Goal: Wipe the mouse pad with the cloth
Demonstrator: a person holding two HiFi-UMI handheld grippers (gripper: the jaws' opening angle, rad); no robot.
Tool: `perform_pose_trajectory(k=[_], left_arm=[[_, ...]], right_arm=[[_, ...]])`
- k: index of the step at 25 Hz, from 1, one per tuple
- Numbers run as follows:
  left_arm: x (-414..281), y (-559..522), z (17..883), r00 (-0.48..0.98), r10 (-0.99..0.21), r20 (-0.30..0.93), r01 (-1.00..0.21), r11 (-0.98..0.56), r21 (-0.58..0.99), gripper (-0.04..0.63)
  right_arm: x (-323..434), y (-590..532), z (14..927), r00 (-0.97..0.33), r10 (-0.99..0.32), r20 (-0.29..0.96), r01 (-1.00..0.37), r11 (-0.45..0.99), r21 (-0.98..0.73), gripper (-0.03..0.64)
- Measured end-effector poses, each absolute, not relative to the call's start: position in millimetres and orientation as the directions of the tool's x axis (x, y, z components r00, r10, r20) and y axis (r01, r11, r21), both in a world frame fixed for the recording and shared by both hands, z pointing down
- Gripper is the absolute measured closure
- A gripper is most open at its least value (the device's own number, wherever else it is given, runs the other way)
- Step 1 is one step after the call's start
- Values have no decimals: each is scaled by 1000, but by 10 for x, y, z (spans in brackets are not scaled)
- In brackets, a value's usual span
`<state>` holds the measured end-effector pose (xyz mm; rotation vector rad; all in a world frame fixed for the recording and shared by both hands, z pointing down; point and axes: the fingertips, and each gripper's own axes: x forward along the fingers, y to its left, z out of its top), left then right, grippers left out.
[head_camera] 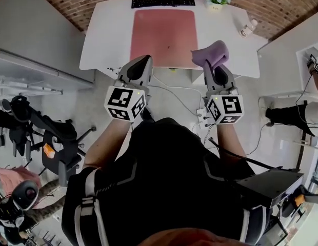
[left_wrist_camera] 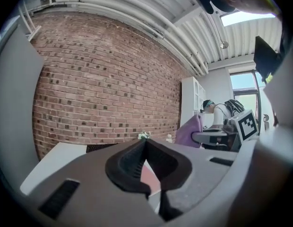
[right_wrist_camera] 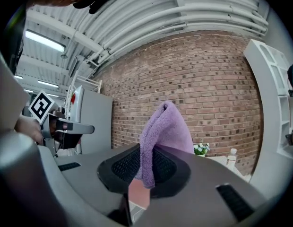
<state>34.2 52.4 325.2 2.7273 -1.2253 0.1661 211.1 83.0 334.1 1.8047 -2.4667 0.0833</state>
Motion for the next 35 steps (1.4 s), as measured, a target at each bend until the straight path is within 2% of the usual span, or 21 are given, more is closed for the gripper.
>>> perform_pose_trajectory(k=[4,15,19,23,31,35], left_arm=[[170,172,3454,657,-728,196,-751,-656,77,592],[-126,-247,3900,722,-642,259,-691,-692,211,592],[-142,-360,4020,744,-605,284,-656,-740,144,592],[-132,-475,4214,763,-572,301,-635,-751,183,592],[-146,-642,4646,770,-532,353,-627,-736,257,592],[-209,-790,4834,739,-545,396,-653,-724,223,592]], right_arm=[[2077,574,3581,-251,-956,153,-966,257,18,558],[2083,203,4266,-117,-948,297,-984,151,95,558],[2168,117,4540,-41,-935,353,-997,63,53,558],[2319,89,4870,54,-899,434,-994,-9,106,558],[2550,30,5319,110,-817,565,-964,50,260,558],[2723,-13,5619,130,-778,614,-955,68,289,558]])
